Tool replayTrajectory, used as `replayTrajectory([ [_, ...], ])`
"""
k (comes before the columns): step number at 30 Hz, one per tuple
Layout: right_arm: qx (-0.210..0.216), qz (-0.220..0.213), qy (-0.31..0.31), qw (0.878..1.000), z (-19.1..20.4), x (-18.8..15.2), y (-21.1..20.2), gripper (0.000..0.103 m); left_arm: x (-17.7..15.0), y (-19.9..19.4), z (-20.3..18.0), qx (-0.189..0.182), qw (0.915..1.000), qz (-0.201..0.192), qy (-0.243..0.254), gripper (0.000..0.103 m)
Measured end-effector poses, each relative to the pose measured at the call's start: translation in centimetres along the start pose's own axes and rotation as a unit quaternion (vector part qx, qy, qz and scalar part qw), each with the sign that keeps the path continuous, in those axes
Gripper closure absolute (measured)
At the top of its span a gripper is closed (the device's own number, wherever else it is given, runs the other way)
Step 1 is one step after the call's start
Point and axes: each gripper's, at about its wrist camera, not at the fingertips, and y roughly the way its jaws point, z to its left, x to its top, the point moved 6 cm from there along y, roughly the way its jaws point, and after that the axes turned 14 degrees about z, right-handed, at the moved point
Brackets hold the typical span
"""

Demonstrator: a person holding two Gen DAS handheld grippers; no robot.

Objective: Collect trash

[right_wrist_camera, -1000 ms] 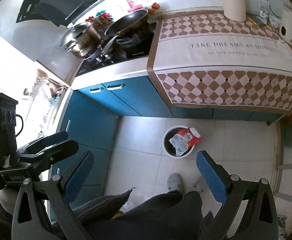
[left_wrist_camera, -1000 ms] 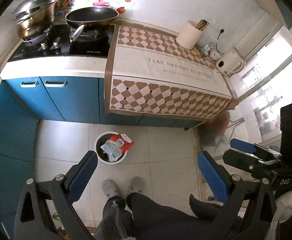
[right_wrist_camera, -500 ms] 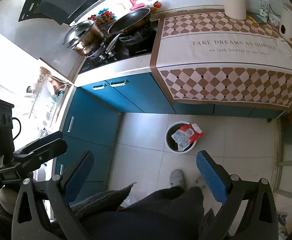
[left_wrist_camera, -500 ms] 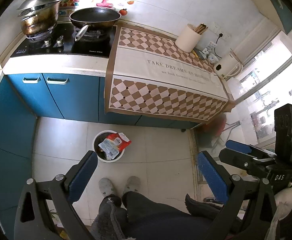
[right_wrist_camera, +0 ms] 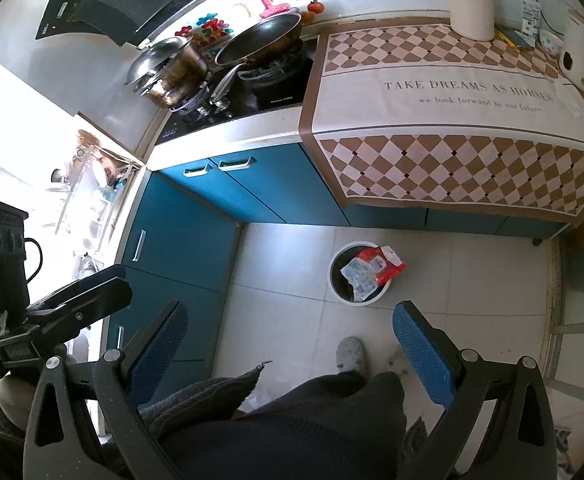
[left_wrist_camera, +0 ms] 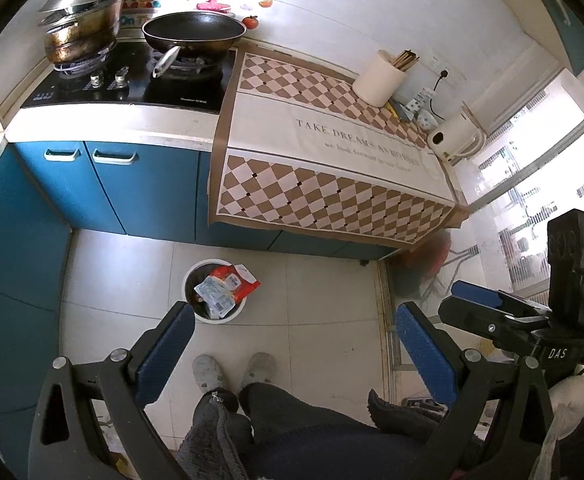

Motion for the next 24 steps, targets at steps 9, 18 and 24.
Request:
replayTrajectory([
  [9,-0.001,0.014,-0.003,1.0,-0.28,0.25,0.7,0.0,0.09,0.43,-0.25,-0.001,0.9999,0.013,0.003,0.0],
  [18,0.001,0.019,-0.001,1.0,-0.35,0.41,0.94,0.0,0.23,0.78,-0.45,0.0,0.9998,0.017,0.003,0.0],
  [24,0.0,0.019,0.001,1.0,-0.49,0.66,0.88,0.0,0.34,0.93,-0.48,-0.001,0.9998,0.019,0.005,0.0],
])
